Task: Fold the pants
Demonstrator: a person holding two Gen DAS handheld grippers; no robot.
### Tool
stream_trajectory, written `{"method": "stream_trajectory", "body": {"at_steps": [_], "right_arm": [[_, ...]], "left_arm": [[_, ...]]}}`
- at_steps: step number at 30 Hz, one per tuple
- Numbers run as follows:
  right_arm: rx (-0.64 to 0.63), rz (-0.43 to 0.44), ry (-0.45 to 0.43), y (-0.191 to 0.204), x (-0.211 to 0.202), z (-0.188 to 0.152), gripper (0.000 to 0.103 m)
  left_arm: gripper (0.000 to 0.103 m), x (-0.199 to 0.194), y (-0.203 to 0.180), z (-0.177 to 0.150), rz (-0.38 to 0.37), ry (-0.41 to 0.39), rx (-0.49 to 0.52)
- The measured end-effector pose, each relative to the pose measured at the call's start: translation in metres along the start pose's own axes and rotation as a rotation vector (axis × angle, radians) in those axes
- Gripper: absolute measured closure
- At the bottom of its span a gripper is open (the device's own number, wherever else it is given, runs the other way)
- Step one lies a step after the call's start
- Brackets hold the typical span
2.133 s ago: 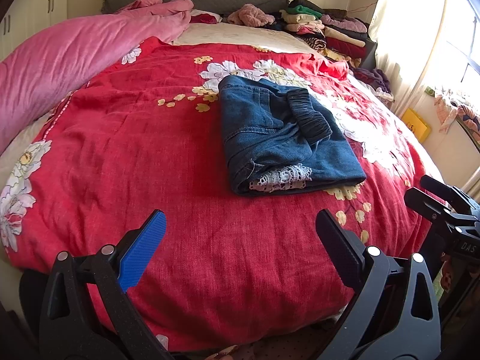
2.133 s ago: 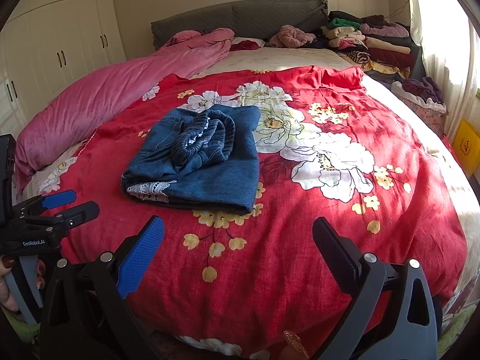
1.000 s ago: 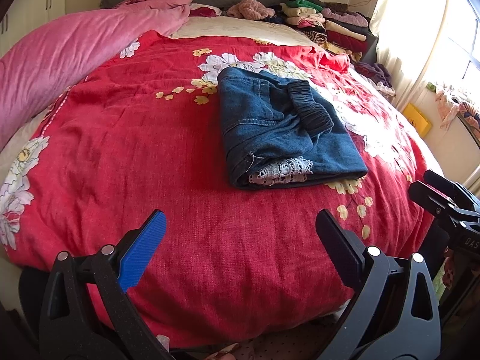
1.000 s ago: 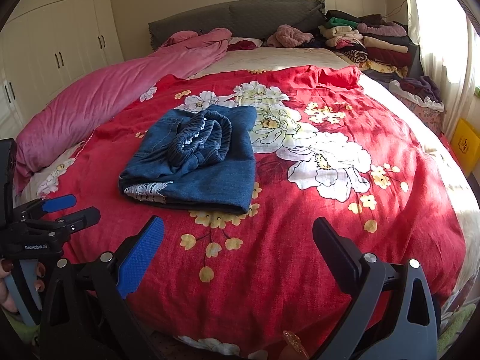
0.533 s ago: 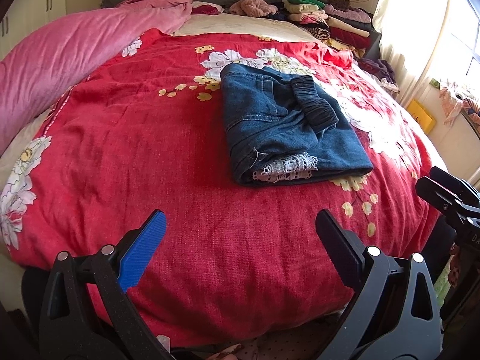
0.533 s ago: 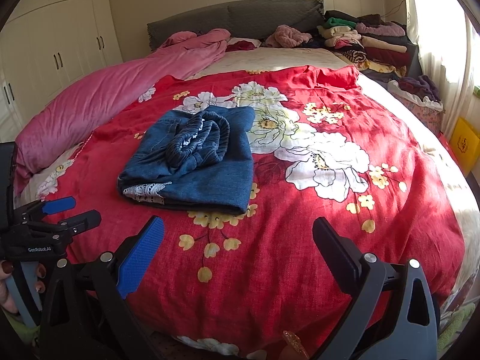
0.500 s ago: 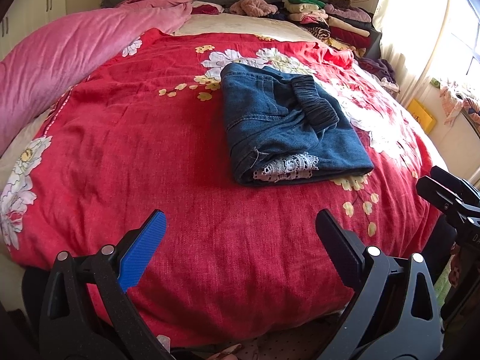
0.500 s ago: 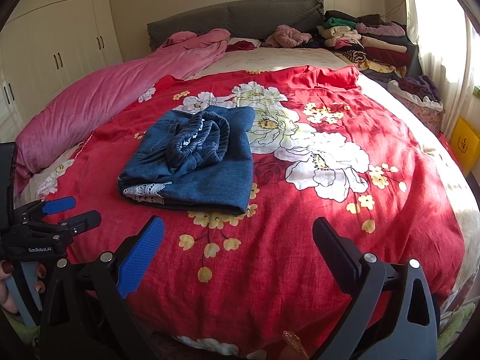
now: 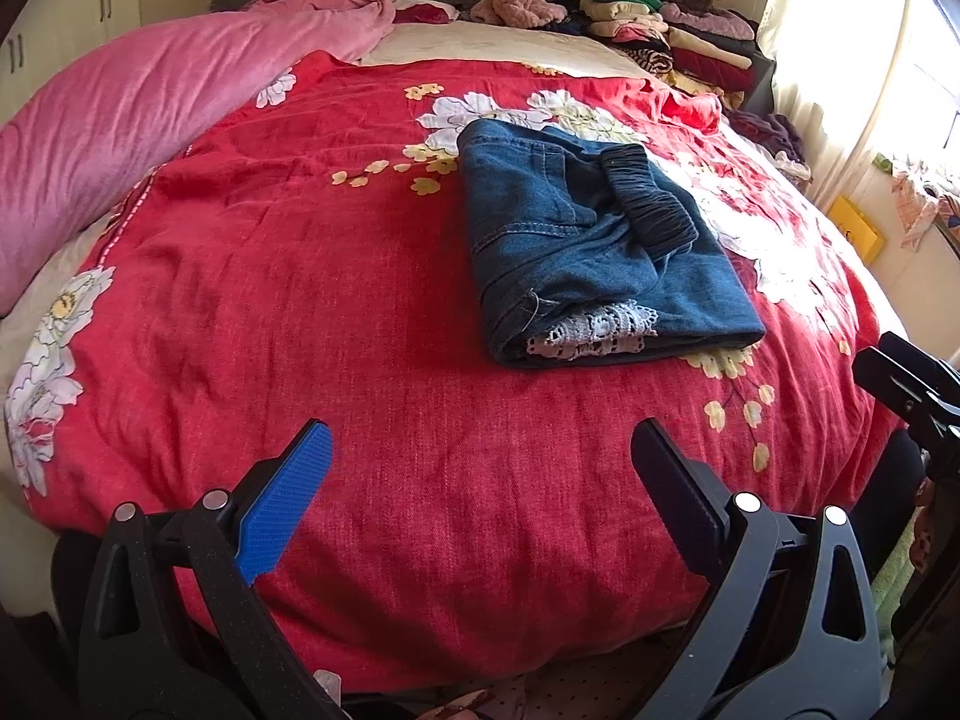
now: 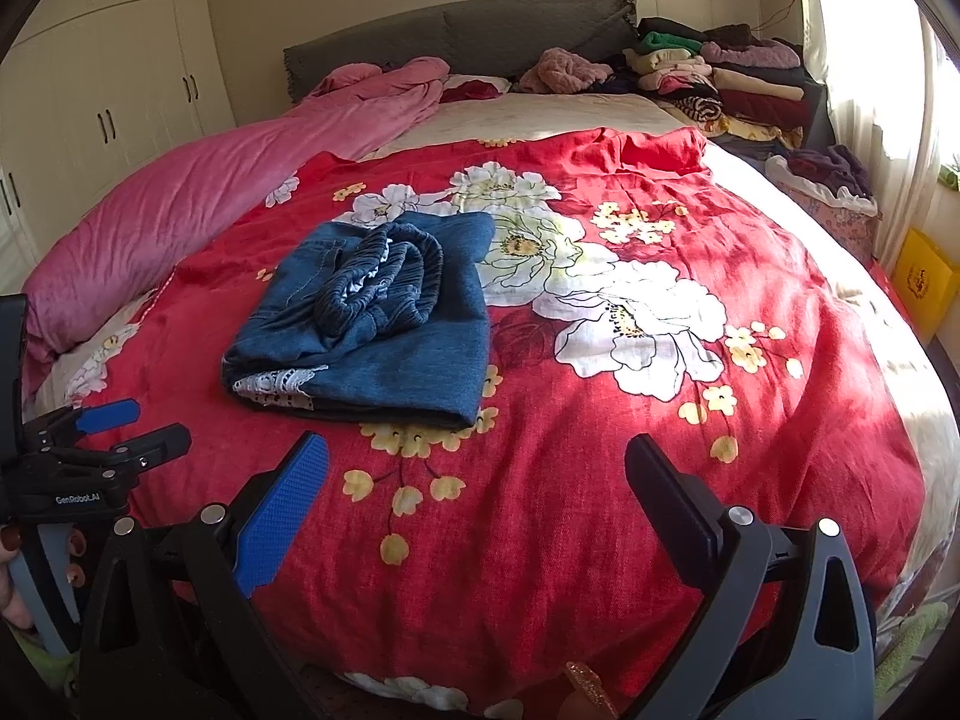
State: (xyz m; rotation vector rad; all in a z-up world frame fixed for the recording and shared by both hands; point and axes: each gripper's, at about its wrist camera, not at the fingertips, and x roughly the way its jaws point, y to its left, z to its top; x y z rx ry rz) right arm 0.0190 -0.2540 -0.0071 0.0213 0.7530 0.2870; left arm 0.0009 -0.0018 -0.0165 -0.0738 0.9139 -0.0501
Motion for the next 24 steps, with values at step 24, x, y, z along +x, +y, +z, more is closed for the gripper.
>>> {"method": "stream_trajectory", "body": {"at_steps": [24], "right_arm": [[0.392, -0.436, 0.113, -0.296, 0.09, 0.084, 0.004]], "left_arm": [[0.009, 0.126, 0.225, 0.119, 0.412, 0.12, -0.358]]}}
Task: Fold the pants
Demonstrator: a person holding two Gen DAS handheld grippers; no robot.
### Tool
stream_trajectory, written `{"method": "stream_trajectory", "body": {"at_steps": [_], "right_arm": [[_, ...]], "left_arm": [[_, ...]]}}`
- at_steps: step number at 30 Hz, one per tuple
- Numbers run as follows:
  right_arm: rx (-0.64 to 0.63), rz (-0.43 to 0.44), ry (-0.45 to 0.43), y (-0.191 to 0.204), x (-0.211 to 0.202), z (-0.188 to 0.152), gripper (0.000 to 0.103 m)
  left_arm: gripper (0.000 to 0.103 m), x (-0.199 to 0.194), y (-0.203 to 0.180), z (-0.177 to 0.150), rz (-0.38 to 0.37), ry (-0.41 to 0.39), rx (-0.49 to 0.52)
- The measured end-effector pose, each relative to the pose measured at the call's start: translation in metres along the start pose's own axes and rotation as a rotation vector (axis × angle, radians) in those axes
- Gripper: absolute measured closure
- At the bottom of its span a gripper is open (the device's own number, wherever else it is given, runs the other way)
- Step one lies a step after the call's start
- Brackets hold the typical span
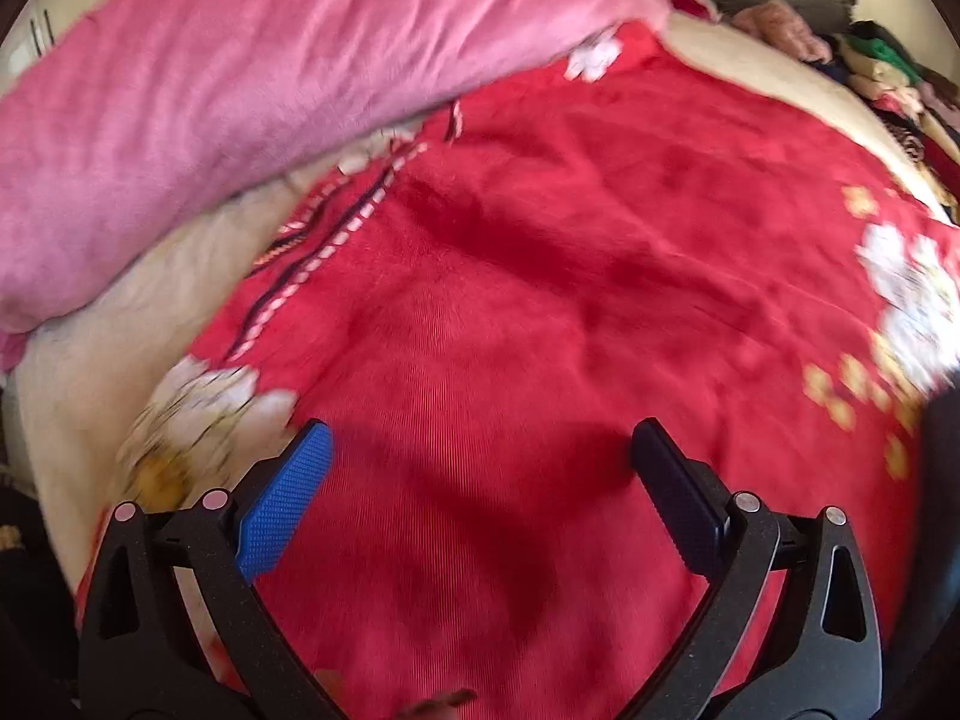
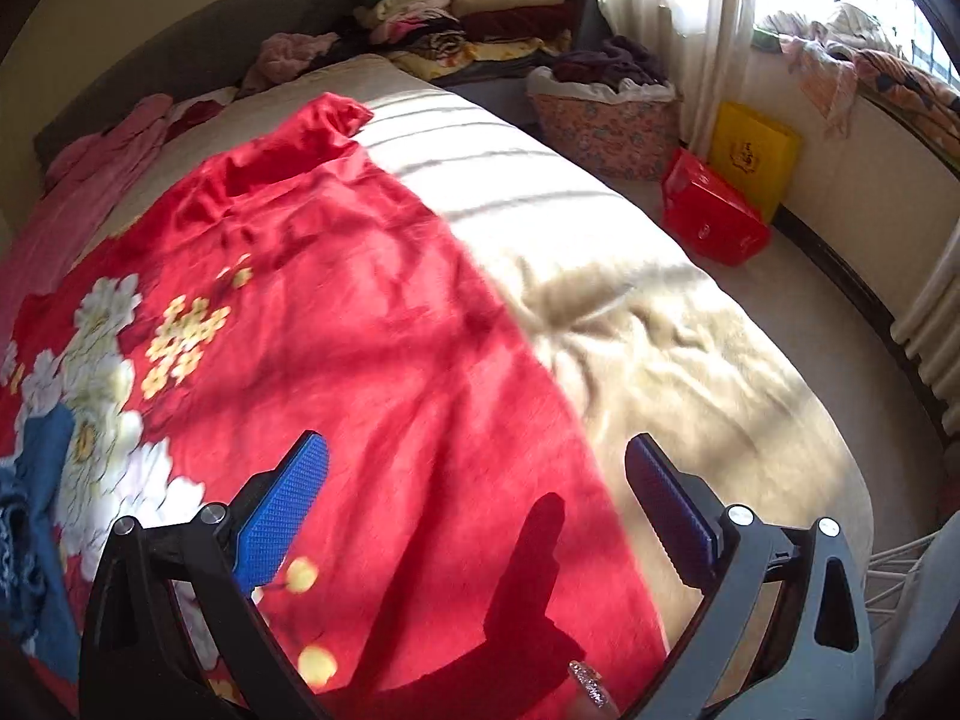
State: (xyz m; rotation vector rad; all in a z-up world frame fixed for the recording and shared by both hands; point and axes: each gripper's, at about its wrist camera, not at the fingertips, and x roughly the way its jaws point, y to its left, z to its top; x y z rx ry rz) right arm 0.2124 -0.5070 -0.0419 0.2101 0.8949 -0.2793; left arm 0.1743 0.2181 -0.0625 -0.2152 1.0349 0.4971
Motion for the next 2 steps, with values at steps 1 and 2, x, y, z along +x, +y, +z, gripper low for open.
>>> {"method": "stream_trajectory", "body": {"at_steps": [1, 2], "right_arm": [[-0.002, -0.055, 0.009, -0.005, 0.017, 0.012, 0.004], [-0.011, -0.088, 0.016, -0.008, 0.032, 0.019, 0.004]], "left_arm": [[0.008, 0.013, 0.001, 0.005, 0.012, -0.002, -0.012], [0.008, 0.018, 0.002, 0.006, 0.011, -0.035, -0.014]]}}
